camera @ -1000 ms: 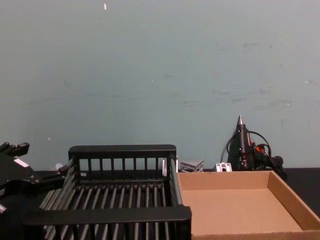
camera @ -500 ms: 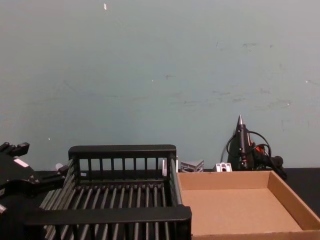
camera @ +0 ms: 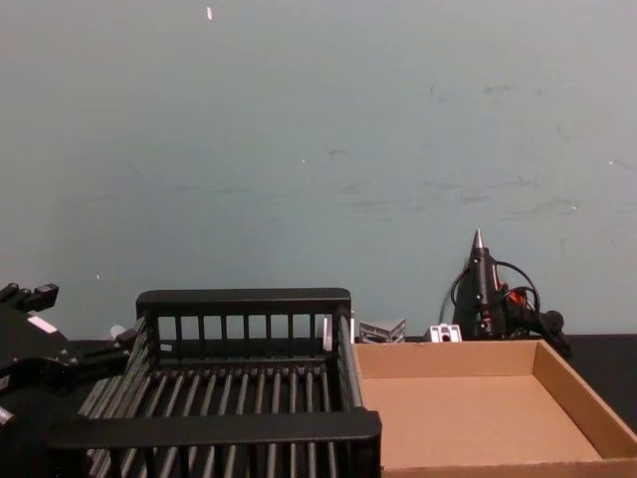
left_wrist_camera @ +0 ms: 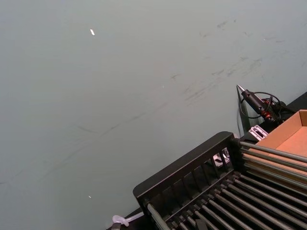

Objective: Pick up the white tape and place it into the black box , Pick up the silver tape and place it into the brown box.

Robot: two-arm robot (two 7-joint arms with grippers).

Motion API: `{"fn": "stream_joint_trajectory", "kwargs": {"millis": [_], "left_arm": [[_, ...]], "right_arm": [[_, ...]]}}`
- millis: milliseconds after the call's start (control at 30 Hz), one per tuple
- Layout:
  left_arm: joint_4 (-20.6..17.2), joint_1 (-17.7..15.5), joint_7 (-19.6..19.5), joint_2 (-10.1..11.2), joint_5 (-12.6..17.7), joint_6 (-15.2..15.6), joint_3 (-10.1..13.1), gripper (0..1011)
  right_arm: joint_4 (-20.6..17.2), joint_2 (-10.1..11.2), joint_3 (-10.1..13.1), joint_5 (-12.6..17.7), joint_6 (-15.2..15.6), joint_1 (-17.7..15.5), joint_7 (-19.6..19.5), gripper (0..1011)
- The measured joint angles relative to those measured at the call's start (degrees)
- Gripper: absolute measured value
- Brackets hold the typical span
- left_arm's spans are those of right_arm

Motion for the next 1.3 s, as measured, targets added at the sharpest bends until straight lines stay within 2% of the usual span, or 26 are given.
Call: {"fn": "stream_joint_trajectory", "kwargs": {"millis": [333, 700, 867, 1100, 1300], "left_arm": [[0.0, 0.0, 0.0, 0.0, 0.0, 0.0, 0.0, 1001], [0.0, 0.0, 0.0, 0.0, 0.0, 0.0, 0.0, 1001], [0.0, 0.0, 0.0, 0.0, 0.0, 0.0, 0.0, 1001], [0.0, 0.0, 0.0, 0.0, 0.0, 0.0, 0.0, 1001], [0.0, 0.0, 0.0, 0.0, 0.0, 0.0, 0.0, 1001]], "right_arm": [[0.0, 0.0, 0.0, 0.04, 0.0, 0.0, -0.01, 105], [0.0, 0.0, 0.01, 0.05, -0.02, 0.0, 0.03, 95], [-0.93, 0.28, 0.82, 0.65, -0.64, -0.47, 0.76, 95], [-4.25, 1.52, 3.03, 2.33, -1.32, -1.28, 1.64, 95], [-6.19, 2.14, 4.36, 3.13, -1.43, -0.25, 1.63, 95]]}}
